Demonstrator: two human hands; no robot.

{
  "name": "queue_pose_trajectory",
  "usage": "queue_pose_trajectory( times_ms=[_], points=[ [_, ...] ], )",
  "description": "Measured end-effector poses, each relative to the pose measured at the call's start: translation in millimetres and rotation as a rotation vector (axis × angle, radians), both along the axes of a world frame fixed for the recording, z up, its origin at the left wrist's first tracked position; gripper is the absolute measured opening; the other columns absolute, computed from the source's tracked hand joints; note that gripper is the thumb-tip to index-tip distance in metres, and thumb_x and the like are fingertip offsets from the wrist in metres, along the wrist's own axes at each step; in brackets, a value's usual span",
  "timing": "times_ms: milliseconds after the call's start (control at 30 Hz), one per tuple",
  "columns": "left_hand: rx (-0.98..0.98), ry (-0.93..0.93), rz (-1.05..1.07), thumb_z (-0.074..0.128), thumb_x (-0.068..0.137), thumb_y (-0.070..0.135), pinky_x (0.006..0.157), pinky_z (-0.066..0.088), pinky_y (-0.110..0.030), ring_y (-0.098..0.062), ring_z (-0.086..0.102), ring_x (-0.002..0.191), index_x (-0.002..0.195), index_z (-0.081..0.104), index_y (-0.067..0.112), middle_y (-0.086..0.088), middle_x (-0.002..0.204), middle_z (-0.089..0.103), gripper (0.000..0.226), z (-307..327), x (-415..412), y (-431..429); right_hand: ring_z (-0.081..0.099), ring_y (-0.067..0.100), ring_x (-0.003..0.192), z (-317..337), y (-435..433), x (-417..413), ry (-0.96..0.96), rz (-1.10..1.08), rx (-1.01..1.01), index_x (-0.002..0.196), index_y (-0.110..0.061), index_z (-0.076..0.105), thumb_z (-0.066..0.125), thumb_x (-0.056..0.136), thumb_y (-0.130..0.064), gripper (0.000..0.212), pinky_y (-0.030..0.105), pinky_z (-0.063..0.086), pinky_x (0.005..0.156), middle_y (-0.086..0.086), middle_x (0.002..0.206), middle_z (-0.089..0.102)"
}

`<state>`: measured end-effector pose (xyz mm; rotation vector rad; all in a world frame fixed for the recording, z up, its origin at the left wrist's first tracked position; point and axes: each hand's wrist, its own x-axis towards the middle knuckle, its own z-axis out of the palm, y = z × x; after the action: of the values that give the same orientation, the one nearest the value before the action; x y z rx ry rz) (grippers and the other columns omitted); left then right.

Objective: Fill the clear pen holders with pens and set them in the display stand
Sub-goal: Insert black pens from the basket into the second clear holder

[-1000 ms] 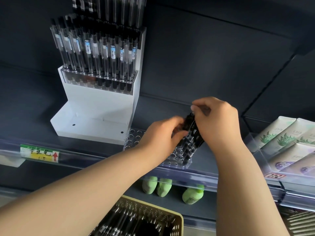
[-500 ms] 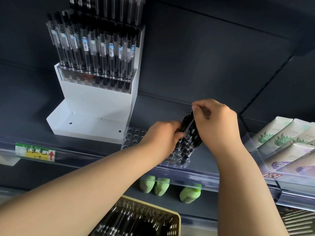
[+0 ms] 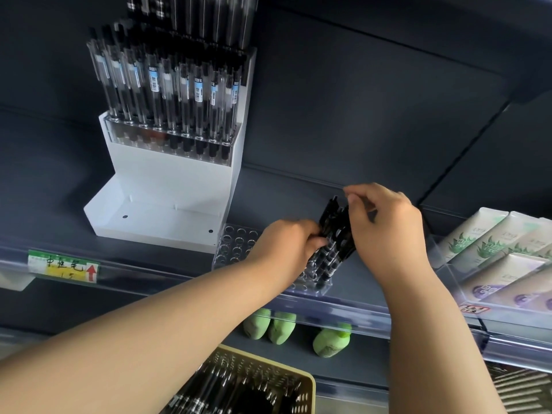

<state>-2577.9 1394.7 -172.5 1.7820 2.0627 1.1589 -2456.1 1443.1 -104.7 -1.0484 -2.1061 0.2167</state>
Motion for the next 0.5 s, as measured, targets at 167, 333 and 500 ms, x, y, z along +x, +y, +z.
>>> queue_pose_trajectory(
  times_ms=[167, 333, 500],
  points=[
    [-0.043, -0.091, 0.021, 0.066, 0.084, 0.037, 0.076, 0.050, -0.030, -0.018, 0.064, 0.084, 0.103, 0.067, 0.015, -0.002, 0.092, 0.071, 0.029, 0, -7, -2, 0.049, 0.019, 0.088, 3, -4, 4, 0.027, 0.004, 0.075, 0.101, -0.016, 0.069, 0.054, 0.090, -0.011, 0.019, 0.017, 0.028, 0.071, -0.010, 0.081, 0.056],
    [-0.023, -0.067, 0.047, 0.067, 0.084, 0.029, 0.078, 0.049, -0.028, -0.013, 0.061, 0.084, 0.111, 0.063, 0.018, 0.005, 0.093, 0.066, 0.029, 6, -16, -24, 0.054, 0.026, 0.089, -6, -33, 2, -0.003, 0.073, 0.157, 0.099, -0.010, 0.069, 0.059, 0.085, -0.006, 0.018, 0.019, 0.032, 0.076, 0.002, 0.089, 0.067],
    [-0.004, 0.171, 0.035, 0.059, 0.088, 0.025, 0.083, 0.047, -0.032, -0.017, 0.056, 0.100, 0.113, 0.059, 0.022, 0.004, 0.108, 0.063, 0.025, 13, -27, -73, 0.056, 0.032, 0.093, -30, -77, 2, -0.095, 0.152, 0.316, 0.097, -0.004, 0.070, 0.061, 0.077, 0.003, 0.023, 0.036, 0.046, 0.082, 0.012, 0.105, 0.065]
  ],
)
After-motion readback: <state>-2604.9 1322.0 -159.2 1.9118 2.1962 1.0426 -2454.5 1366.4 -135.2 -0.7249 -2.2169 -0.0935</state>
